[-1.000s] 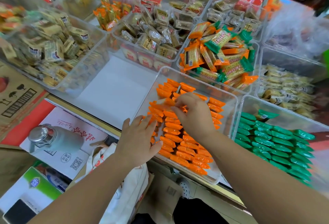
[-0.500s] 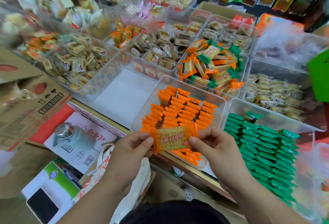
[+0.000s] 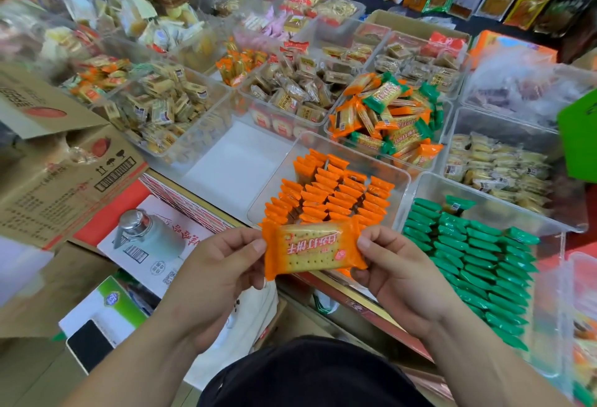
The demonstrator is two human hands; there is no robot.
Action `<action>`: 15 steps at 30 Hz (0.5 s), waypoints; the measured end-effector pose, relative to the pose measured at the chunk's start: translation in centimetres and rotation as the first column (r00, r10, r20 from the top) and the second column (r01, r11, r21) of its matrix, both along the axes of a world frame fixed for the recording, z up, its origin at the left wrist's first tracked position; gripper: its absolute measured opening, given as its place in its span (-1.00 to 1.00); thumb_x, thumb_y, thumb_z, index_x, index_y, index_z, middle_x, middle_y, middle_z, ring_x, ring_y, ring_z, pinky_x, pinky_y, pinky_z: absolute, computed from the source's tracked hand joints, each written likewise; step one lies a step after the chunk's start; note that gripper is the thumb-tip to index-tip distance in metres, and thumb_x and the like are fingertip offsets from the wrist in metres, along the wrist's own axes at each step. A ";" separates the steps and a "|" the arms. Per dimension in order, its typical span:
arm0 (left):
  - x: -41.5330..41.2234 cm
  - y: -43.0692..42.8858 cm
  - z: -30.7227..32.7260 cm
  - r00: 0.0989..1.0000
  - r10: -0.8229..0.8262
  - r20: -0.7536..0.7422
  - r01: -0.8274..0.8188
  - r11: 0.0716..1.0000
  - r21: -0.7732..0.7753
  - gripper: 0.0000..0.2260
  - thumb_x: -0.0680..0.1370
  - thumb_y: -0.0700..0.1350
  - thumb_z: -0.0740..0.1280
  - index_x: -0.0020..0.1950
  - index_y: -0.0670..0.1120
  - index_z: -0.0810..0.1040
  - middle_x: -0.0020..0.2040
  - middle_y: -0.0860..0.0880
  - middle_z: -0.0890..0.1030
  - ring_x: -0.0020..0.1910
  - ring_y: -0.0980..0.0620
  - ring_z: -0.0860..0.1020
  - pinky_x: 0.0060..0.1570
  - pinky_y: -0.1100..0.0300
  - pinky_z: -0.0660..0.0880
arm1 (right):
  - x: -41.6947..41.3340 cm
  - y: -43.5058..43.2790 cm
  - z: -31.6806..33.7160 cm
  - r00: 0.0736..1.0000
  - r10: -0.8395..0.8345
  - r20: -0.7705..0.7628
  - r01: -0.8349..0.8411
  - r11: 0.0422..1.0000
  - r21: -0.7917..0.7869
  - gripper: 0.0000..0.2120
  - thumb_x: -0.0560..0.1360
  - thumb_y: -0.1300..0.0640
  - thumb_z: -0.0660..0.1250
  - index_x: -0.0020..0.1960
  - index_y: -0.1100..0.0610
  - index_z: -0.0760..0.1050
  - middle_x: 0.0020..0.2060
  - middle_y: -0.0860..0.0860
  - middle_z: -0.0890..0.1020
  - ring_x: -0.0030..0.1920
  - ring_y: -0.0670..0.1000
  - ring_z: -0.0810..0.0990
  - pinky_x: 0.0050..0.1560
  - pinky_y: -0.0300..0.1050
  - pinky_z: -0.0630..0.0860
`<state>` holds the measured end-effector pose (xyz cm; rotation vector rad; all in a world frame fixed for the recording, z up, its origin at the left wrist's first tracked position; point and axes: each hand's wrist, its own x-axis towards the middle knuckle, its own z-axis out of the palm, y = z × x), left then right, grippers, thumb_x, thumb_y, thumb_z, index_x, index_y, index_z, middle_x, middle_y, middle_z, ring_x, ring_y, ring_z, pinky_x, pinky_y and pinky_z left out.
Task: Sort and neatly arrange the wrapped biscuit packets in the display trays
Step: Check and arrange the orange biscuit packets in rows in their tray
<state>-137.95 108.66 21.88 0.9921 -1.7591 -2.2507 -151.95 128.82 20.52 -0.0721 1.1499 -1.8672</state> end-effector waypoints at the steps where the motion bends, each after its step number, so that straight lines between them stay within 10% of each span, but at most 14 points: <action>1: 0.1 0.0 0.1 1.000 -0.007 -0.019 0.007 0.999 0.038 -0.80 0.61 -0.19 0.27 0.01 -0.26 0.66 -0.17 -0.26 0.59 -0.27 -0.06 0.44 -0.27 0.15 0.47 | 0.1 0.1 0.0 1.000 -0.004 0.014 0.004 1.000 -0.011 -0.62 0.18 0.02 0.71 -0.19 0.16 0.59 -0.18 0.15 0.64 -0.25 0.00 0.58 -0.28 -0.22 0.58; 7: 0.4 0.2 -0.1 0.997 0.035 -0.073 -0.021 0.983 0.184 -0.75 0.52 -0.17 0.33 0.07 -0.31 0.64 0.05 -0.53 0.52 -0.04 -0.23 0.43 -0.11 -0.01 0.41 | 0.4 0.1 0.3 0.994 -0.009 0.110 0.020 0.995 -0.095 -0.64 0.16 0.10 0.72 -0.23 0.16 0.58 -0.18 0.14 0.65 -0.29 -0.03 0.59 -0.35 -0.26 0.55; 15: 0.5 0.7 -0.5 0.994 0.057 -0.089 -0.035 0.971 0.237 -0.80 0.49 -0.16 0.34 -0.02 -0.21 0.70 -0.01 -0.31 0.57 -0.11 -0.17 0.41 -0.17 0.04 0.40 | 1.7 0.4 1.4 0.986 0.018 0.165 0.016 0.980 -0.199 -0.67 0.21 0.19 0.70 -0.14 0.24 0.65 -0.10 0.22 0.66 -0.23 0.02 0.62 -0.34 -0.24 0.56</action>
